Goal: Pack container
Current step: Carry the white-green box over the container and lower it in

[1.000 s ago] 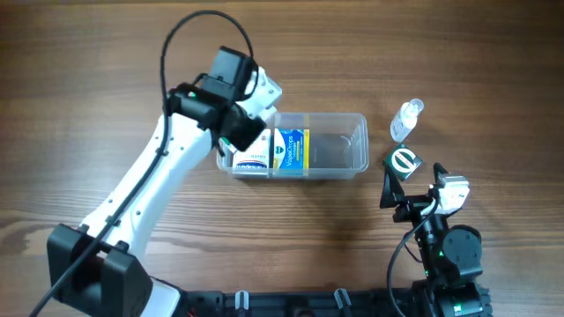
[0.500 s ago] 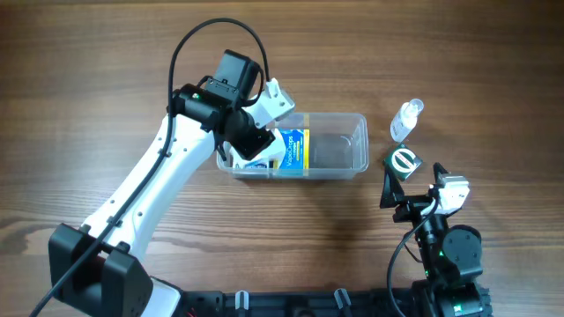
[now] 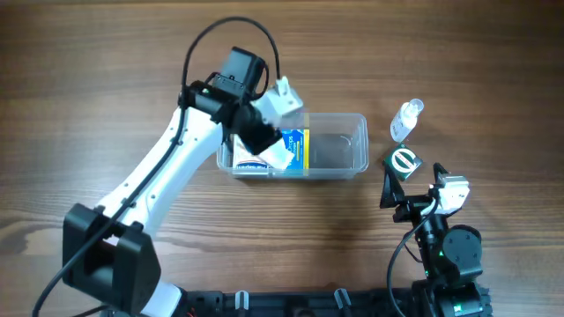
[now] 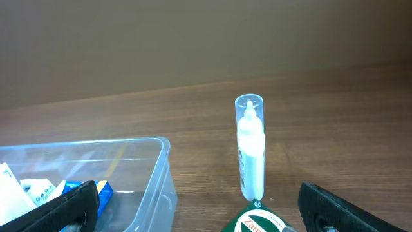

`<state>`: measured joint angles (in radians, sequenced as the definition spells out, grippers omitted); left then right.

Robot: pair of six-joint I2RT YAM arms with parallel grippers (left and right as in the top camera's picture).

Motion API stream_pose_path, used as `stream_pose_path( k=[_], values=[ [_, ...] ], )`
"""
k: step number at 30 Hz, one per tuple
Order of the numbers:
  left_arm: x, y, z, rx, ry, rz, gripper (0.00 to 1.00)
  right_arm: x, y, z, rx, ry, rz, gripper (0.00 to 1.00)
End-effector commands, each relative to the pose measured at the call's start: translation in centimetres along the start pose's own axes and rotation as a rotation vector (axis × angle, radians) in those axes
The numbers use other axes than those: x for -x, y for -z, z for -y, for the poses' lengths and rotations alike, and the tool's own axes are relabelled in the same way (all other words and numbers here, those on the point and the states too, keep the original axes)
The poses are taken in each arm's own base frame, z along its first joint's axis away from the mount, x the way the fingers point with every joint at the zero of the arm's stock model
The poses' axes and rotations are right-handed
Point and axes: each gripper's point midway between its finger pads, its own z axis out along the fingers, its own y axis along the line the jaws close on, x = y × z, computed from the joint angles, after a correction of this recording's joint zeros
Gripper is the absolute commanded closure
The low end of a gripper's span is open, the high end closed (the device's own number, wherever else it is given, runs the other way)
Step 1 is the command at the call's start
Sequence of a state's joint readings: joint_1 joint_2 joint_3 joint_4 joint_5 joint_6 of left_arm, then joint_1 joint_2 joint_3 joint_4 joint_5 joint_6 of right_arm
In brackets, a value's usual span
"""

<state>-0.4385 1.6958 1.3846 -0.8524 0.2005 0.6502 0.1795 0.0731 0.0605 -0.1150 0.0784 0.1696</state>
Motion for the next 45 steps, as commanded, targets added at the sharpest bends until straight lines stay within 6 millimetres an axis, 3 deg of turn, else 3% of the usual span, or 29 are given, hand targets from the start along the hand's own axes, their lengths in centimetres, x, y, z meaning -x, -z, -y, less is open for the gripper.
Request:
stream_pose_path(
  k=[1,3,7,11,14,15,24,36,45],
  values=[
    [2.9,4.5,-2.7,0.105,0.228,0.19,0.3,0.0,0.0,-0.1,0.009,0.01,0.002,0.0],
    [2.8,5.1,-3.4,0.119,0.274,0.206,0.34,0.0,0.0,-0.1,0.009,0.01,0.003,0.0],
    [0.7,4.3,-3.3,0.092,0.312,0.132,0.41,0.0,0.0,-0.1,0.009,0.01,0.003,0.0],
    [-0.3,3.1,-2.7,0.061,0.354,0.079,0.61,0.0,0.0,-0.1,0.009,0.01,0.002,0.0],
    [-0.9,2.3,-2.4,0.044,0.36,0.057,0.87,0.0,0.0,-0.1,0.009,0.01,0.002,0.0],
    [-1.2,1.8,-2.3,0.036,0.363,0.044,0.89,0.0,0.0,-0.1,0.009,0.01,0.002,0.0],
    [-3.5,-1.1,-1.2,-0.024,0.497,-0.08,0.95,0.0,0.0,-0.1,0.009,0.01,0.002,0.0],
    [-4.2,-5.4,2.4,-0.106,0.438,-0.21,0.96,0.0,0.0,-0.1,0.009,0.01,0.002,0.0],
    [-4.8,-5.9,2.3,-0.095,0.44,-0.237,0.96,0.0,0.0,-0.1,0.009,0.01,0.002,0.0]
  ],
)
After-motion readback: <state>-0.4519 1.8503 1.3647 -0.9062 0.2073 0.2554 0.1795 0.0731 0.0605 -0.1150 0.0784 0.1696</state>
